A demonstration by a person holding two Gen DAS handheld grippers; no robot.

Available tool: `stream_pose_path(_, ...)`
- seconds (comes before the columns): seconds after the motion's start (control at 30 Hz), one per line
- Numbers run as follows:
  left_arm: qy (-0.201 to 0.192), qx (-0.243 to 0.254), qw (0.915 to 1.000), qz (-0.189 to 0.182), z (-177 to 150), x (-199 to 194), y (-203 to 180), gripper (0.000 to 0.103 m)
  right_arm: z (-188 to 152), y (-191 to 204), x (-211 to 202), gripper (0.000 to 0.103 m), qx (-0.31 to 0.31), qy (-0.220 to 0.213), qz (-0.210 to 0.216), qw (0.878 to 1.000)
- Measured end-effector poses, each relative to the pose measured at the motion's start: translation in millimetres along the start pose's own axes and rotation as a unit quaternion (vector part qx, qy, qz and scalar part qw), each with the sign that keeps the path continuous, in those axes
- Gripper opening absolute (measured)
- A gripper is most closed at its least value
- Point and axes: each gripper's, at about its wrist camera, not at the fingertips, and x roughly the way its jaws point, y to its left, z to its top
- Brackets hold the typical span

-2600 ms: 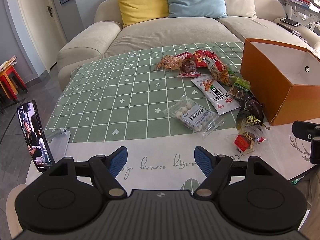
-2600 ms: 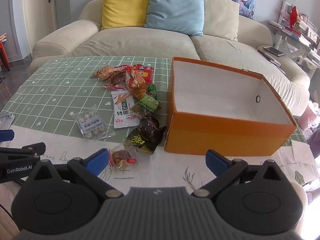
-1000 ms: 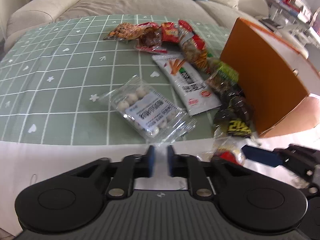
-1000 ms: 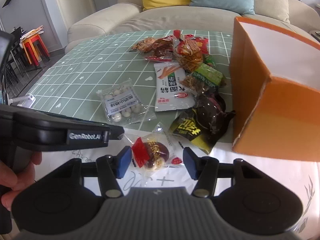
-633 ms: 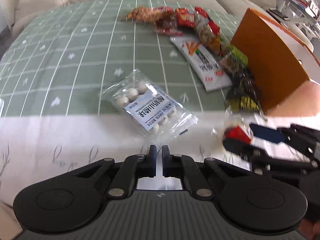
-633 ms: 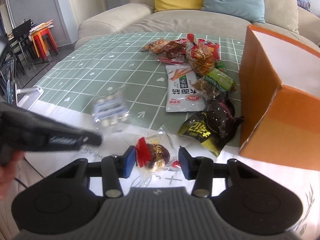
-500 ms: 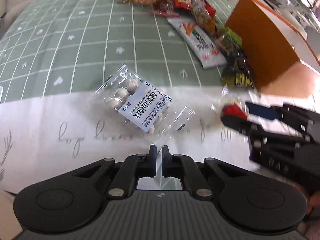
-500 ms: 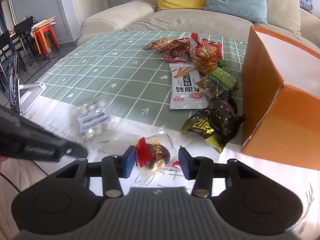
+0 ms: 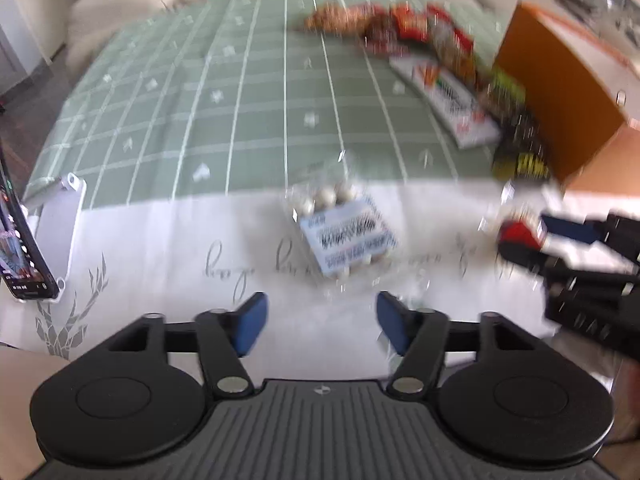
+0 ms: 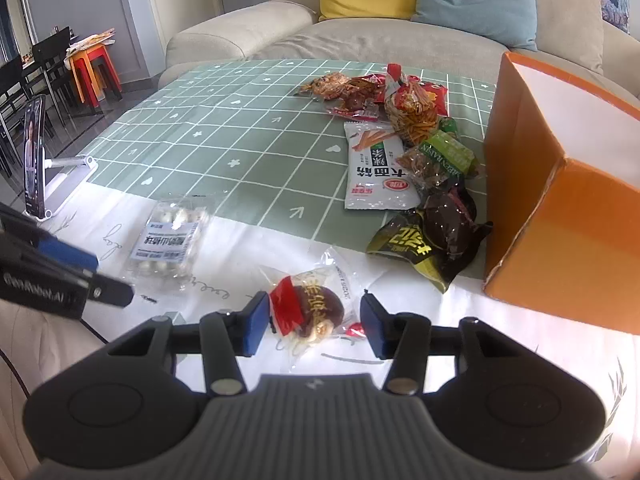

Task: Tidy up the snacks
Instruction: 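Lift the quail egg pack with the left tool while the right tool lifts the red snack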

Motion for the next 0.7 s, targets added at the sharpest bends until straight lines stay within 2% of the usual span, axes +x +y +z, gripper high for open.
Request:
stream_pose_path(0.07,-0.031,-0.012,0.9994,-0.003,2.7,-5.1,-4.2,0.089,-0.7,-0.1,0.5,0.052,0.001,0.000,0.001,1.000)
stream_pose_path(0.13,-0.056,-0.028,0.9980,-0.005,5.7,-4.3,-7.3,0.089,-1.7,-0.6,2.5,0.060,0.006,0.001,0.004,1.000)
stream_pose_path(0.27,-0.079,-0.043,0.9958,0.016,13.8,9.8,-12.3,0.089,-4.5,-1.0,7.3,0.064,0.015,0.007,0.007,1.000)
stream_pose_path(0.5,-0.061,-0.074,0.9949,0.030,18.8,33.6,-11.6,0.089,-3.0,-1.5,10.1,0.069,0.022,-0.007,0.004,1.000)
stream_pose_path(0.63,-0.053,-0.068,0.9950,0.050,16.3,37.8,-15.4,0.091,1.0,-0.7,11.9,0.068,0.012,-0.025,-0.015,1.000)
stream_pose_path(0.7,-0.053,-0.060,0.9953,0.054,16.6,38.3,-18.4,0.091,2.2,0.4,14.8,0.064,0.001,-0.025,-0.020,0.999)
